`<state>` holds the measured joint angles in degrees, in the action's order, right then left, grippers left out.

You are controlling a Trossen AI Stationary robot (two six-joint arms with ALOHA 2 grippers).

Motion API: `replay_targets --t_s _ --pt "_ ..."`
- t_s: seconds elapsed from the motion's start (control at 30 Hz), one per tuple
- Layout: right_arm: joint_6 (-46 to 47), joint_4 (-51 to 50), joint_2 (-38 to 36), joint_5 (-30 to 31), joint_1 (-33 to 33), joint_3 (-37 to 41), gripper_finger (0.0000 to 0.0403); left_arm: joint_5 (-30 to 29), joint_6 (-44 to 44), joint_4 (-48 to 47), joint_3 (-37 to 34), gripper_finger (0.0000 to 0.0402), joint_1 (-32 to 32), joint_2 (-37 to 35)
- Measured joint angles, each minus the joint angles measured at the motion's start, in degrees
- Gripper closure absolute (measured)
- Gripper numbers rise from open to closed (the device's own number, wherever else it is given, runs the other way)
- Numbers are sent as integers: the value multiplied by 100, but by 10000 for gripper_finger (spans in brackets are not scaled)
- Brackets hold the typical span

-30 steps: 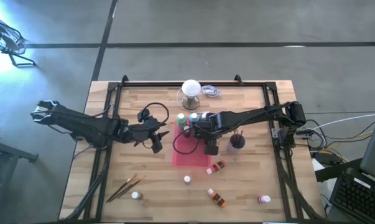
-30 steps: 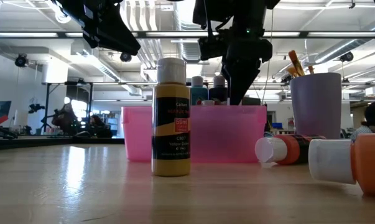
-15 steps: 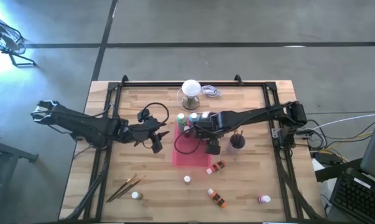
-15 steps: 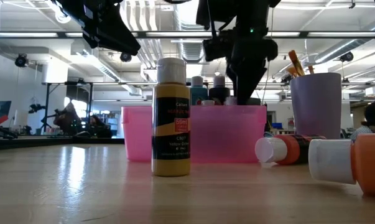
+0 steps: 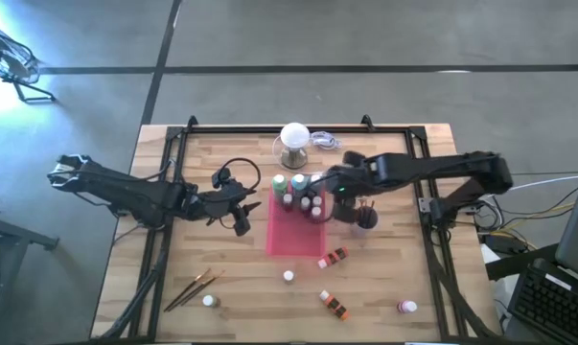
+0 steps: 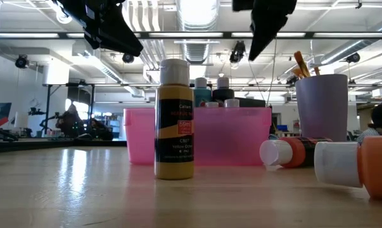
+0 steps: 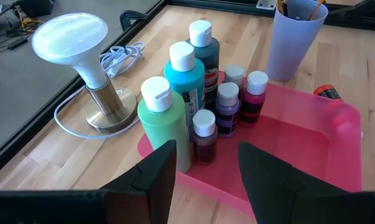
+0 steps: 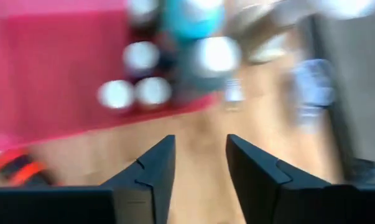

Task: Pick & Place Paint Supplies
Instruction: Put the orange paintbrush into the purple cup

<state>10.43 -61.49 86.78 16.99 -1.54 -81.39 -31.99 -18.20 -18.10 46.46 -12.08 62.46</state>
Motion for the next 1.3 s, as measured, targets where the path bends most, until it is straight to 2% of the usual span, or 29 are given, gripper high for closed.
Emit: replay_targets --t_s 0.23,0.3,0.4,0.47,0.7,0.87,0.97,1.03,1.2,1.3 --pt "-52 280 -1005 2218 11 334 319 57 -69 -71 -138 225 -2 0" --pt "-57 554 -1239 2684 15 422 335 539 -470 -300 -113 225 -2 -18" --pt "-271 1049 -1530 2781 62 540 355 1432 -848 -1015 180 225 -68 -39" --pt "-467 1319 -1663 2769 71 627 366 1559 -1233 -1592 399 227 -297 -50" --pt "-858 1459 -1729 2756 76 670 390 702 -3270 -3640 1064 242 -1389 -35" --pt "-1221 1482 -1728 2754 223 674 394 688 -4425 -4513 1317 253 -1865 27" --pt "-1260 1458 -1731 2706 576 674 394 1164 -4968 -4895 1320 259 -1919 136" --pt "-1261 1394 -1738 2412 926 674 394 1540 -5227 -5072 1314 263 -1923 273" --pt "-1356 1359 -1717 594 1988 708 394 2344 -5565 -5221 1283 271 -1922 770" --pt "-1466 1524 -1669 -115 2509 817 394 2599 -5775 -5222 1281 275 -1921 1041"
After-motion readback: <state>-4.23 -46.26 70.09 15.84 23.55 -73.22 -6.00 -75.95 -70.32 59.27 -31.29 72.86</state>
